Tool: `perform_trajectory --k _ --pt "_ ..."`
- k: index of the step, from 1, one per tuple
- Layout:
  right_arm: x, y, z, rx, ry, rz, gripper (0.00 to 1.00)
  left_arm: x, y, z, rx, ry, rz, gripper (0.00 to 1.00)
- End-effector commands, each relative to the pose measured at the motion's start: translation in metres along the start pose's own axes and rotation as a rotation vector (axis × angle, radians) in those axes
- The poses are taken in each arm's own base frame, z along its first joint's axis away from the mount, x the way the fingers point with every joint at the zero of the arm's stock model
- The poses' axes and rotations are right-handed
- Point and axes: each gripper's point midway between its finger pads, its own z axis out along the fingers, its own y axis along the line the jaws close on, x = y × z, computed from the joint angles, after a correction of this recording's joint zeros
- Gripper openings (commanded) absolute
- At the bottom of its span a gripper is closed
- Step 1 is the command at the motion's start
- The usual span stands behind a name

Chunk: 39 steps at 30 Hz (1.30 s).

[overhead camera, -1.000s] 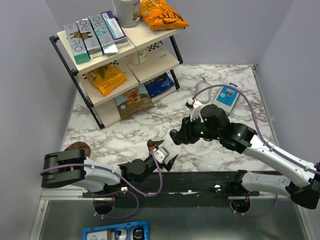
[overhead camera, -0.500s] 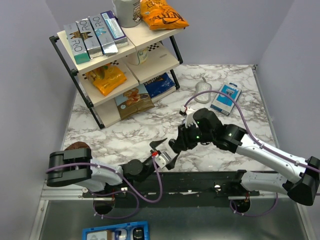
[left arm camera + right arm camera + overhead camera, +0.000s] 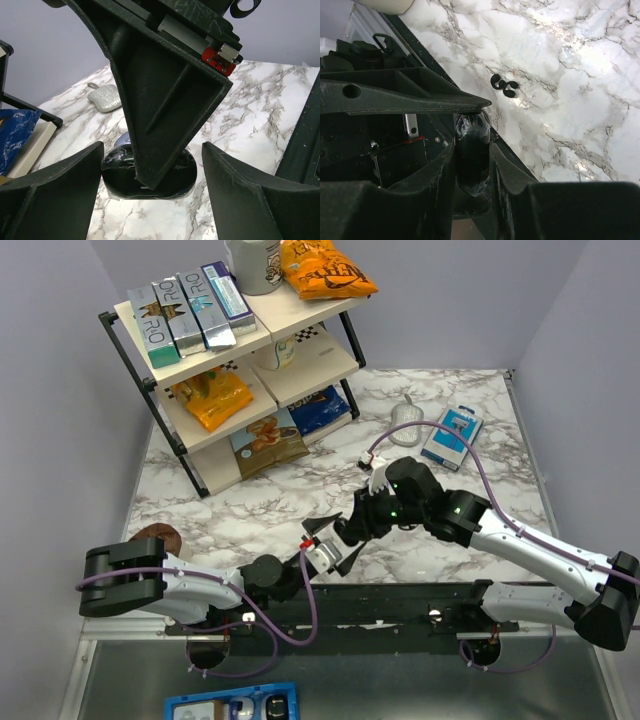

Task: Insert the wireless bluetooth earbuds into the charging case
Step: Adjust the charging case.

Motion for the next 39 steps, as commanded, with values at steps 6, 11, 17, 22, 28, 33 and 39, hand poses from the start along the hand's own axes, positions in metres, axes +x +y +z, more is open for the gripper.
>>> perform_trajectory --k 6,11,17,22,28,33,39 --pt "-0.01 0.012 -0.002 -0.058 -0.027 -0.029 0.01 0.018 -0.008 -0.003 0.029 0.067 -0.008 0.89" --pt "-0.006 0.009 -0.002 -0.052 -0.022 -0.037 0.01 0.018 -0.01 -0.003 0.035 0.067 -0.007 0.87" --pt "-0.005 0.005 -0.004 -0.034 -0.031 -0.036 0.01 0.02 -0.014 -0.004 0.058 0.068 -0.014 0.7" --pt "-0.006 0.004 -0.006 -0.025 -0.04 -0.038 0.01 0.022 -0.013 -0.005 0.049 0.075 -0.024 0.73" --pt "-0.009 0.005 -0.008 -0.032 -0.06 -0.037 0.01 0.025 -0.012 -0.005 0.036 0.085 -0.035 0.8" --pt "-0.01 0.007 -0.009 -0.041 -0.065 -0.04 0.01 0.029 -0.01 -0.005 0.019 0.092 -0.045 0.85" --pt "-0.009 0.006 -0.007 -0.037 -0.059 -0.039 0.01 0.028 -0.01 -0.004 0.014 0.083 -0.05 0.87"
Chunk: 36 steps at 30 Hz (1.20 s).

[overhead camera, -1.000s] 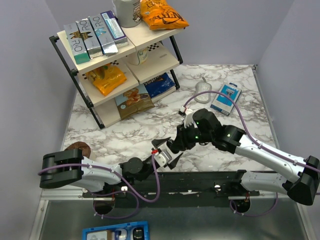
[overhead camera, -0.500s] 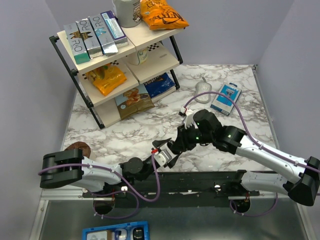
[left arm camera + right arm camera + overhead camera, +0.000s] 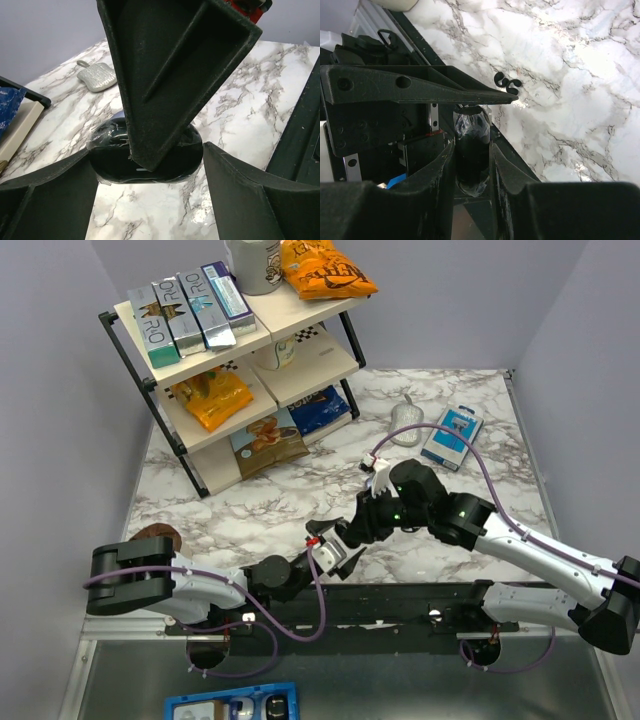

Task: Insert the wireless bluetooth earbuds into the charging case
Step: Adjust the charging case, then open the charging case.

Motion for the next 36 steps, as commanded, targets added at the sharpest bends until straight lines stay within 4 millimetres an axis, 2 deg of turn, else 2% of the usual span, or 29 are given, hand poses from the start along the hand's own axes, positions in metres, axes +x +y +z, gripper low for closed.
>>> perform_trajectory --k 1,19,29,32,36 --pt "-0.011 0.003 -0.001 -0.018 -0.048 -0.021 0.01 0.001 -0.003 -0.001 0.003 -0.005 -0.021 0.87" --pt "-0.005 -0.001 0.001 -0.005 -0.043 -0.002 0.01 -0.021 0.005 -0.002 -0.021 -0.066 -0.053 0.88" --pt "-0.008 -0.001 0.001 -0.003 -0.054 0.002 0.01 -0.015 0.001 -0.003 -0.006 -0.048 -0.053 0.88" --pt "-0.008 0.0 0.0 -0.005 -0.056 -0.001 0.01 -0.012 -0.002 -0.003 0.007 -0.038 -0.051 0.81" --pt "-0.009 0.001 -0.001 -0.012 -0.056 -0.008 0.01 -0.008 -0.005 -0.003 0.021 -0.027 -0.055 0.61"
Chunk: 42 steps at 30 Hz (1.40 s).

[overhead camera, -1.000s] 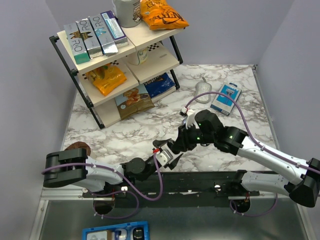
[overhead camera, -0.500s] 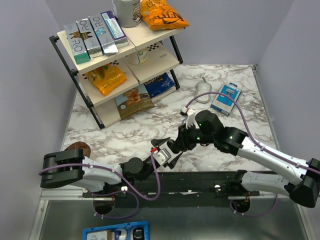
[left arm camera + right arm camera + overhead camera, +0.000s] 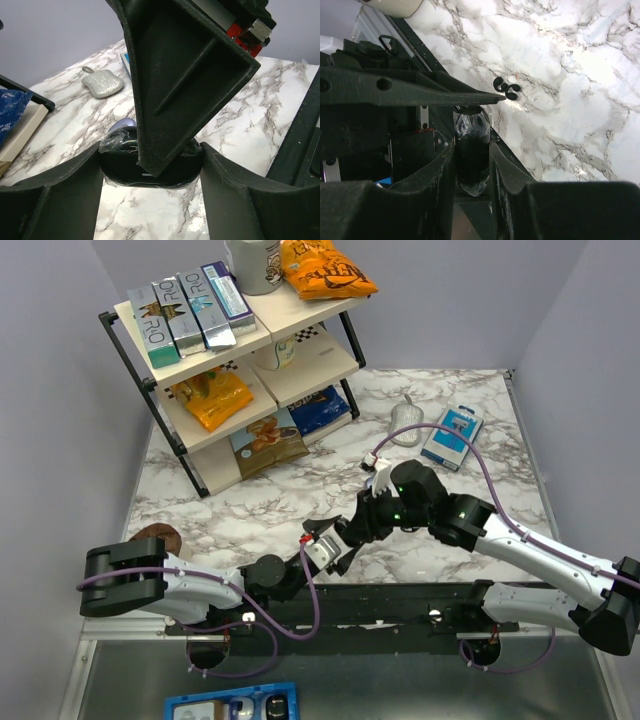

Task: Insert the wireless bluetooth earbuds into the charging case
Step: Open the charging case.

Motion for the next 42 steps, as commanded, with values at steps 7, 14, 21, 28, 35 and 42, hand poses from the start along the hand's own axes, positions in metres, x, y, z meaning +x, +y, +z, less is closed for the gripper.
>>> perform_trajectory --k 7,14,21,28,35,42 --pt "-0.005 0.004 -0.003 -0.025 -0.028 -0.014 0.03 0.005 -0.009 -0.002 0.04 0.012 -0.004 0.19" --pt "-0.008 0.006 -0.004 -0.027 -0.037 -0.011 0.48 0.004 -0.01 -0.002 0.05 0.005 0.011 0.0" --pt "-0.015 0.004 -0.006 -0.001 -0.054 -0.005 0.73 0.005 -0.012 -0.003 0.067 0.003 0.011 0.0" --pt "-0.013 -0.013 -0.007 0.092 -0.043 -0.035 0.74 0.003 -0.012 -0.006 0.073 -0.003 0.007 0.0" --pt "-0.004 -0.026 -0.006 0.145 -0.013 -0.04 0.73 -0.001 -0.011 -0.007 0.072 -0.017 -0.002 0.0" --pt "-0.006 -0.029 -0.013 0.169 -0.039 -0.043 0.73 0.001 -0.009 -0.01 0.07 -0.01 -0.007 0.0"
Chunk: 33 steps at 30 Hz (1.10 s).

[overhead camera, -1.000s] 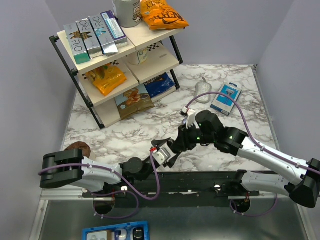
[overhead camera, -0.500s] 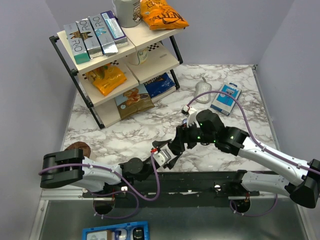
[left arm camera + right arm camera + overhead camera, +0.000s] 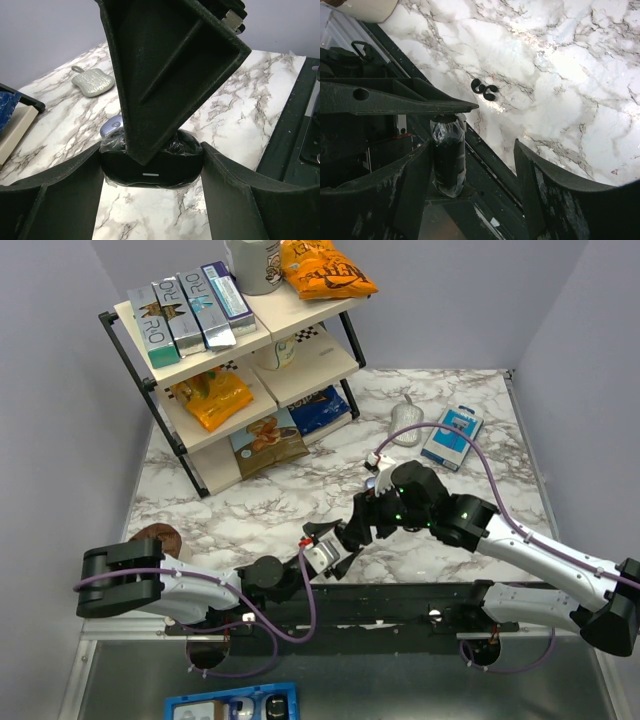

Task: Insert the wireless bluetooth earbuds into the charging case
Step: Open the charging case.

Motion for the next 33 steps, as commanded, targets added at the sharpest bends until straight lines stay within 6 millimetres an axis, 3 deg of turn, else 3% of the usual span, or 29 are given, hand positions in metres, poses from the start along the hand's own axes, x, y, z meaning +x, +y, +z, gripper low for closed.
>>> perform_trajectory --k 1,33 --pt "-0.0031 -0.0094 -0.0082 0.051 -0.017 -0.017 0.73 -0.0025 -0.0033 -0.0055 0.024 -0.014 -0.018 0.0" --pt "-0.0064 -0.018 -0.0162 0.105 -0.049 -0.017 0.73 -0.0014 0.0002 -0.0108 0.008 -0.014 -0.04 0.0"
